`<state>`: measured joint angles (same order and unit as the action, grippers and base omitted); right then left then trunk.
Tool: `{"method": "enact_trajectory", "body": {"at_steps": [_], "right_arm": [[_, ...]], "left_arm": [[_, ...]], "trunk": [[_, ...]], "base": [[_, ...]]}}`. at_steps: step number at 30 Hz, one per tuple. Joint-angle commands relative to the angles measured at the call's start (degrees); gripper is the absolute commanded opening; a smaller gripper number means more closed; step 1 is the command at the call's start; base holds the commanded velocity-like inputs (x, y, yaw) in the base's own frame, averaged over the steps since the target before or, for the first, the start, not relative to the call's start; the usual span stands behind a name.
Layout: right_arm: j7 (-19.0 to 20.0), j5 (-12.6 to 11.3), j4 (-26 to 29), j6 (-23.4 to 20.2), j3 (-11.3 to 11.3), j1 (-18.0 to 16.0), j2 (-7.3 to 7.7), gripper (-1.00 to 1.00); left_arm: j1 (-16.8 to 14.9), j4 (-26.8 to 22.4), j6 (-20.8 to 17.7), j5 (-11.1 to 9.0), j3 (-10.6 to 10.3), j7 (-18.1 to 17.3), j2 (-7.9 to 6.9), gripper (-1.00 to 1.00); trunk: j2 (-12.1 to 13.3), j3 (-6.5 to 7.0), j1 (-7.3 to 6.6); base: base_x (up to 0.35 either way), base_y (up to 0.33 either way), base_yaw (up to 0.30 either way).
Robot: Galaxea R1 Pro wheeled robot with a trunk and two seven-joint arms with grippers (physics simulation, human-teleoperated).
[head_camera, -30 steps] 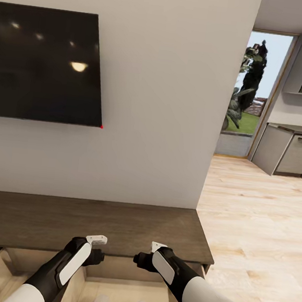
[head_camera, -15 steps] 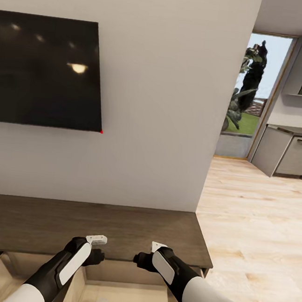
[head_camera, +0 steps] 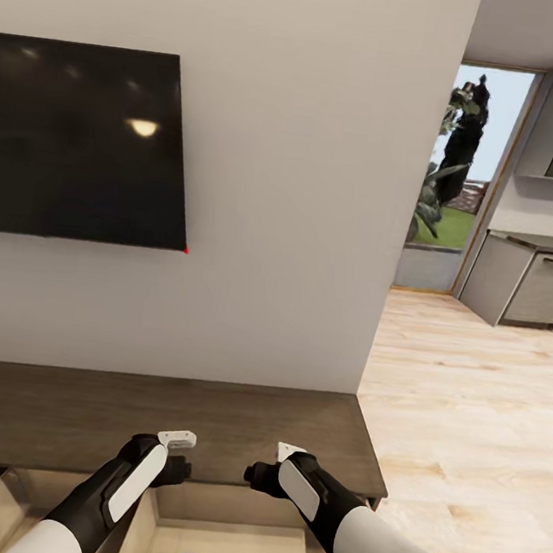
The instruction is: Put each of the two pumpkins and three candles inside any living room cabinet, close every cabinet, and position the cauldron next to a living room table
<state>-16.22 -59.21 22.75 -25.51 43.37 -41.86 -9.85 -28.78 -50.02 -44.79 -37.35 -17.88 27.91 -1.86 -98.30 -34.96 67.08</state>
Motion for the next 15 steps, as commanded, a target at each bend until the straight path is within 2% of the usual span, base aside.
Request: {"method": "enact_trajectory", "body": {"at_steps": [1,15], "right_arm": [[-0.48,-0.56,0.1,-0.06,0.43,-0.06,0.03,1.0],[-0.46,-0.56,0.1,0.02,0.4,-0.06,0.08,1.0]], "left_arm": [[-0.05,-0.08,-0.05,-0.61,-0.26,0.57,-0.07,1.0],[-0.05,-0.08,-0.04,-0.62,-0.24,0.57,-0.11,1.0]], "trunk": [[0.38,0.12,-0.23],[6.0,2.64,-3.3]], "base": [[0.0,0.0,0.0],[0.0,0.0,0.0]]}}
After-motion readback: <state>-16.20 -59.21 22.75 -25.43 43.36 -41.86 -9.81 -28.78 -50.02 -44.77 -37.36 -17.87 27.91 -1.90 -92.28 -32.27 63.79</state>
